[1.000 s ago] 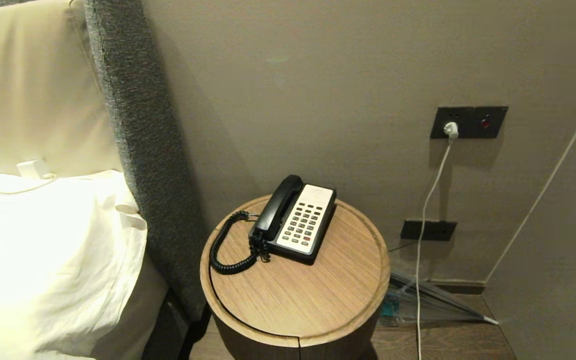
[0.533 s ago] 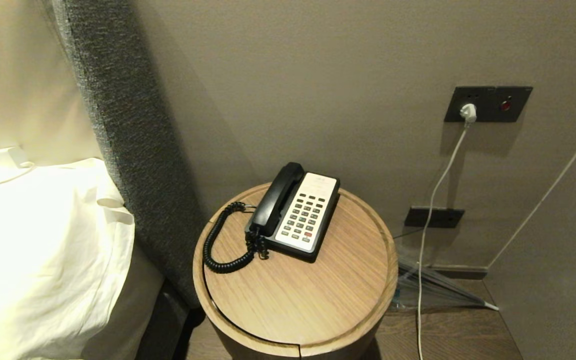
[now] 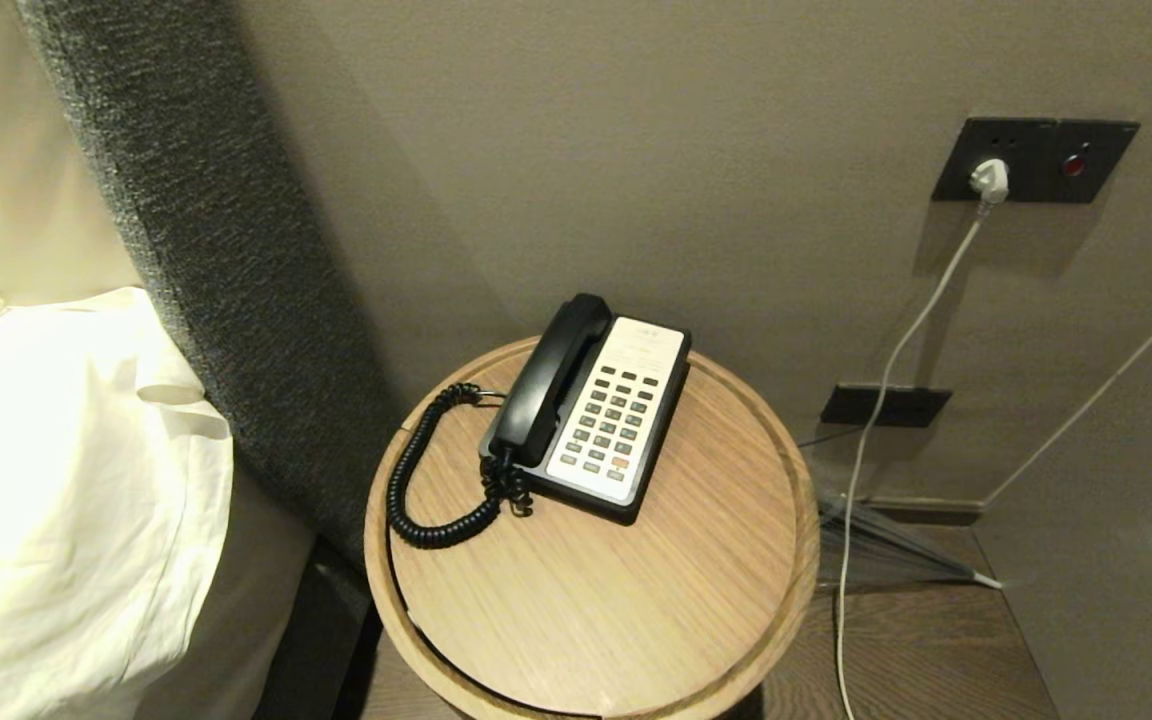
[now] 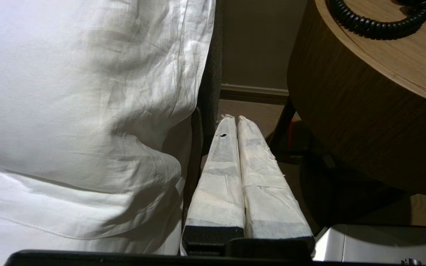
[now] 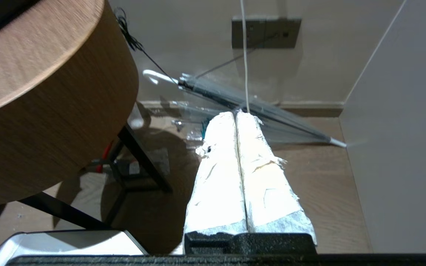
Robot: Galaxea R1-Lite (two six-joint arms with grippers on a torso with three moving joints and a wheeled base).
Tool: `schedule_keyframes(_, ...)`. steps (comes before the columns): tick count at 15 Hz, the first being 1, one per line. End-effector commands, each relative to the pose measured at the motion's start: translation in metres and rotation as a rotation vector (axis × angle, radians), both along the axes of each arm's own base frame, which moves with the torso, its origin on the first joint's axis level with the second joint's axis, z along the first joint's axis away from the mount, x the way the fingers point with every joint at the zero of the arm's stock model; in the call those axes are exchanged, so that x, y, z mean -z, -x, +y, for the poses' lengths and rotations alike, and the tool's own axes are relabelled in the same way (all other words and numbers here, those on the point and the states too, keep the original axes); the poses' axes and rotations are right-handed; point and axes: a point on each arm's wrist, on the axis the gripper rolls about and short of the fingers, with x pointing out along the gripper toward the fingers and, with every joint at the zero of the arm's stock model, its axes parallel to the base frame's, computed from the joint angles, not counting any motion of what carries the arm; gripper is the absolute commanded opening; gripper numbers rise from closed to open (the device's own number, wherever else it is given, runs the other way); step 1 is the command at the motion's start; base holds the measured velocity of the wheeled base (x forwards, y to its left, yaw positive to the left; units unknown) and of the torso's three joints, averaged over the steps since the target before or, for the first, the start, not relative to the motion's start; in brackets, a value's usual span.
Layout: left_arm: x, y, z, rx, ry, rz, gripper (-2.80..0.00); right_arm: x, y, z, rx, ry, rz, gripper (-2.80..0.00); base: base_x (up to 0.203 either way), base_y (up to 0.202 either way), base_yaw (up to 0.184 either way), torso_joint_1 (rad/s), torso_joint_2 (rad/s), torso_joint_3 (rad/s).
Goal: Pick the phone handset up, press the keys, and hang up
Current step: Pick up the desk phone handset
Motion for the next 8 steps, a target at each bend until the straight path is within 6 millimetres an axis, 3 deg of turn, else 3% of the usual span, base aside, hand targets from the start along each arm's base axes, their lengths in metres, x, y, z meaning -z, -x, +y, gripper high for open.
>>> schedule_keyframes(1,0.0,-0.0001,0.0,0.0,-0.003,0.002,-2.8,0.0001,0.0001,0.0,-0.001,0.0,0.0,-2.8,0.0,0.0,0.0,0.002,0.0,-0.196)
schedule_keyframes(8,0.0,0.0,0.0,0.0,-0.004,0.001,-2.8,0.0001,0.0001,0.0,-0.002,0.0,0.0,-2.8,0.0,0.0,0.0,0.003,0.0,-0.197)
